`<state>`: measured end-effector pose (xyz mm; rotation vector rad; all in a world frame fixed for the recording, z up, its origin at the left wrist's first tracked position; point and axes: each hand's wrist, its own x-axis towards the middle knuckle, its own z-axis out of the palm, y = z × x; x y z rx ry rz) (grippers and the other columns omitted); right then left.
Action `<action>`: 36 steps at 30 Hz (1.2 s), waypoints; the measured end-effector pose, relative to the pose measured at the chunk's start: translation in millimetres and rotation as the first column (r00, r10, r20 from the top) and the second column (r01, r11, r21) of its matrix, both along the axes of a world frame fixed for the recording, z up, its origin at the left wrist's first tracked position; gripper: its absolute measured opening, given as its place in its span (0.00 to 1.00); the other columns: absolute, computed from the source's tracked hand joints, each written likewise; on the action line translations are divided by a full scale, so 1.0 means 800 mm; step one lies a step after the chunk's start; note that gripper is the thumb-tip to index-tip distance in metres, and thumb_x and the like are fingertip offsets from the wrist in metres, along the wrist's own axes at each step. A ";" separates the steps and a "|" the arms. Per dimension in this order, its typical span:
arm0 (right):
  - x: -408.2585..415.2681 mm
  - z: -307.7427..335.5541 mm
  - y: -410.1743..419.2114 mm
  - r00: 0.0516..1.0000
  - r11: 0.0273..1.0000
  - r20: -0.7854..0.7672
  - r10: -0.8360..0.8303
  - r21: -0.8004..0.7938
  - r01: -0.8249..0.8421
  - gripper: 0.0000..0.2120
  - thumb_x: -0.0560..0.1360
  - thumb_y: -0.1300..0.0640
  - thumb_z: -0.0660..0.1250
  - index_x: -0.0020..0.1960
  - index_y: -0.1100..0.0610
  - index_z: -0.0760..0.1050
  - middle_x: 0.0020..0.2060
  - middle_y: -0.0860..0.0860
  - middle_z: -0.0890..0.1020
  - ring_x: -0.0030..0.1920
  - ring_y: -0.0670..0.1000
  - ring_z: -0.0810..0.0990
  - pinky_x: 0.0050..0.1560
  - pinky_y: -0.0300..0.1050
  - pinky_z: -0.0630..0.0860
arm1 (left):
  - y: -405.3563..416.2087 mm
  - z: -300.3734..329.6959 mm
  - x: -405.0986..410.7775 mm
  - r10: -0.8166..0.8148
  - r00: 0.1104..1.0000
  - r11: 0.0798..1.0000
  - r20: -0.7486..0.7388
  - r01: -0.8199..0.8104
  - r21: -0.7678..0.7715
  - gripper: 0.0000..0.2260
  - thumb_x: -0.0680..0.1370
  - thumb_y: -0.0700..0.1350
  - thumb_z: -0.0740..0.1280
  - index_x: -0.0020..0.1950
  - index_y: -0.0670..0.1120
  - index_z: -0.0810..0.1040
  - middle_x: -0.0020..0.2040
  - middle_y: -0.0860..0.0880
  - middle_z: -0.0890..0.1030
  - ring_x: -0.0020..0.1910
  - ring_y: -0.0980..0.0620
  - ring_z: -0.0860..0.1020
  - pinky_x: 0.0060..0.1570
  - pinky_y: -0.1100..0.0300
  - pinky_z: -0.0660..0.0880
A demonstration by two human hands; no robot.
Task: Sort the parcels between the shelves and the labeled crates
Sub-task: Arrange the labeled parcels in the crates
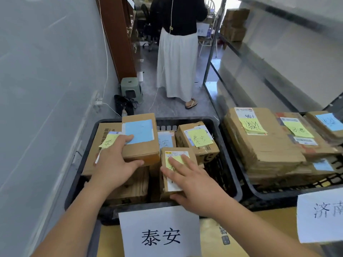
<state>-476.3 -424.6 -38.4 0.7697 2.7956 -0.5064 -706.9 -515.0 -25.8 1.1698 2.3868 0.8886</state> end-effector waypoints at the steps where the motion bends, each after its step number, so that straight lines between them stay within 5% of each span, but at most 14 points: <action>1: 0.004 0.000 -0.004 1.000 1.000 -0.007 -0.003 0.001 0.003 0.36 0.83 0.43 0.62 0.82 0.37 0.42 0.83 0.42 0.41 0.82 0.54 0.35 0.78 0.66 0.53 | 0.006 0.000 0.003 -0.021 1.000 1.000 0.001 0.021 -0.021 0.34 0.71 0.50 0.79 0.72 0.61 0.66 0.70 0.52 0.73 0.63 0.49 0.70 0.58 0.53 0.69; 23: 0.052 0.003 -0.013 0.978 0.989 -0.188 -0.094 0.098 0.114 0.34 0.82 0.45 0.65 0.82 0.39 0.52 0.82 0.41 0.52 0.83 0.52 0.44 0.78 0.63 0.60 | 0.063 -0.017 -0.004 -0.151 0.989 0.980 -0.007 0.149 -0.129 0.33 0.73 0.51 0.77 0.73 0.58 0.64 0.68 0.47 0.75 0.63 0.45 0.75 0.57 0.53 0.73; 29: 0.075 0.010 -0.002 0.961 0.972 -0.224 -0.163 0.130 0.195 0.35 0.81 0.44 0.67 0.82 0.39 0.53 0.82 0.39 0.53 0.83 0.50 0.46 0.79 0.59 0.60 | 0.083 -0.039 0.016 -0.281 0.953 0.943 -0.116 0.251 -0.218 0.34 0.76 0.52 0.74 0.76 0.55 0.60 0.65 0.48 0.78 0.50 0.52 0.74 0.43 0.60 0.70; 36: 0.045 0.024 -0.024 0.959 0.951 -0.140 -0.248 0.155 0.269 0.33 0.82 0.45 0.63 0.82 0.40 0.51 0.83 0.43 0.51 0.83 0.55 0.44 0.76 0.62 0.62 | 0.094 -0.047 0.015 -0.261 0.958 0.952 -0.114 0.237 -0.192 0.35 0.75 0.51 0.76 0.77 0.54 0.62 0.66 0.46 0.77 0.60 0.45 0.77 0.53 0.55 0.75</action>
